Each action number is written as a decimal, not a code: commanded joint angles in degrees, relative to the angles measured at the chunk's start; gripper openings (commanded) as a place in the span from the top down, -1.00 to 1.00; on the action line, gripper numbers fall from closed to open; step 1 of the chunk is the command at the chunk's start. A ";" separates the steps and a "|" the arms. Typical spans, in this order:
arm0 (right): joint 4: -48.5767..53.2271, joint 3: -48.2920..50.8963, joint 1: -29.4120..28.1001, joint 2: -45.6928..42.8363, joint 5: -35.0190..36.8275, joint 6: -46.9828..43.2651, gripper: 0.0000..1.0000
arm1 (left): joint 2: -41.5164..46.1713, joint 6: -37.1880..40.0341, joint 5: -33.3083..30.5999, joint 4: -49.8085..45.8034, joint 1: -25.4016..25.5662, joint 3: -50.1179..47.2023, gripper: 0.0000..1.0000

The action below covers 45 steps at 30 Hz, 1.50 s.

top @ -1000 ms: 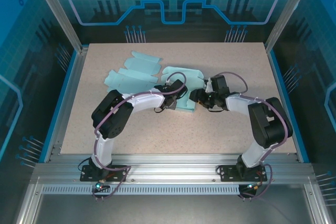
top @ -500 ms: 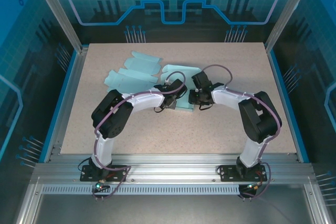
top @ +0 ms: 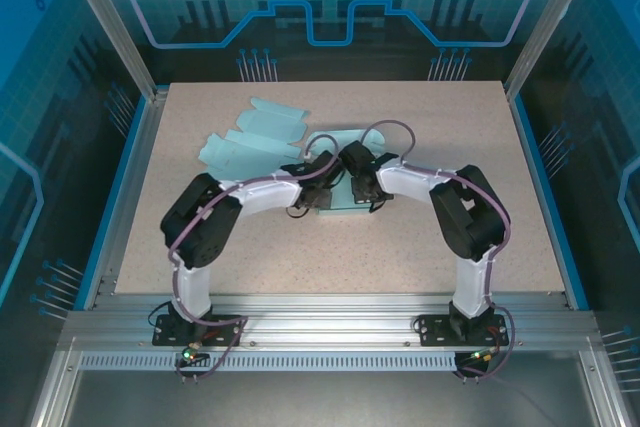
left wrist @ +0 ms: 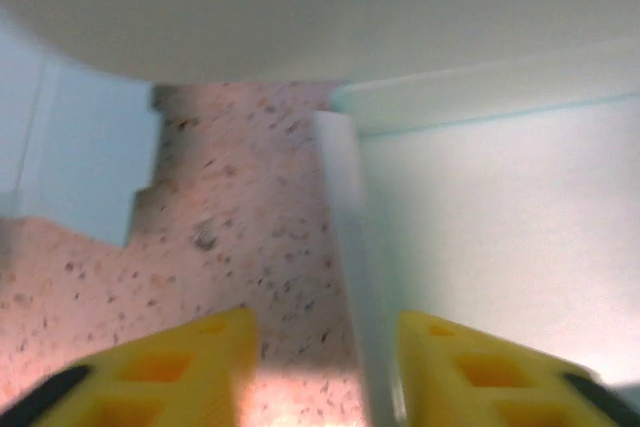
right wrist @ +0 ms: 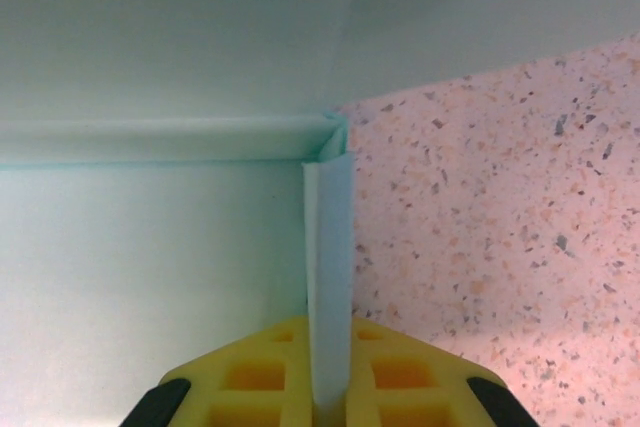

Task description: Fold the paper box

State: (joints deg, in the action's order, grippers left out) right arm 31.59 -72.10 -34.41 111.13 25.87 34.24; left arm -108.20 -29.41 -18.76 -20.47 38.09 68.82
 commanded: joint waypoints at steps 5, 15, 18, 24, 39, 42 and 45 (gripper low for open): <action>12.89 -3.11 -2.30 4.76 11.20 -1.22 1.00 | 15.26 -7.05 12.74 10.26 -3.76 -8.85 -0.40; 23.51 -10.21 -6.12 12.25 19.22 -1.28 1.00 | 31.43 -12.47 3.40 8.31 -9.29 -17.40 -0.98; 26.17 -12.73 -6.87 15.66 20.18 -1.04 1.00 | 35.90 -10.68 0.23 6.63 -11.26 -18.53 -0.98; 23.28 -12.64 -6.98 18.50 14.30 -2.94 1.00 | 39.55 -8.21 -3.16 4.30 -11.81 -18.76 -0.98; 23.80 -13.25 -7.07 11.97 15.27 -2.92 0.58 | 36.60 -7.90 -0.74 5.40 -11.81 -17.60 -0.98; 23.62 -13.39 -6.99 9.24 15.95 -3.55 0.25 | 36.30 -7.52 -0.30 5.27 -11.82 -17.27 -0.98; 23.28 -13.13 -6.89 7.35 15.77 -3.74 0.04 | 35.96 -7.01 -0.14 5.09 -11.82 -16.79 -0.98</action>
State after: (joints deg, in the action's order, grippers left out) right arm 53.52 -85.78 -41.58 121.71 42.52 31.59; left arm -71.37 -38.37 -19.66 -14.70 26.46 50.43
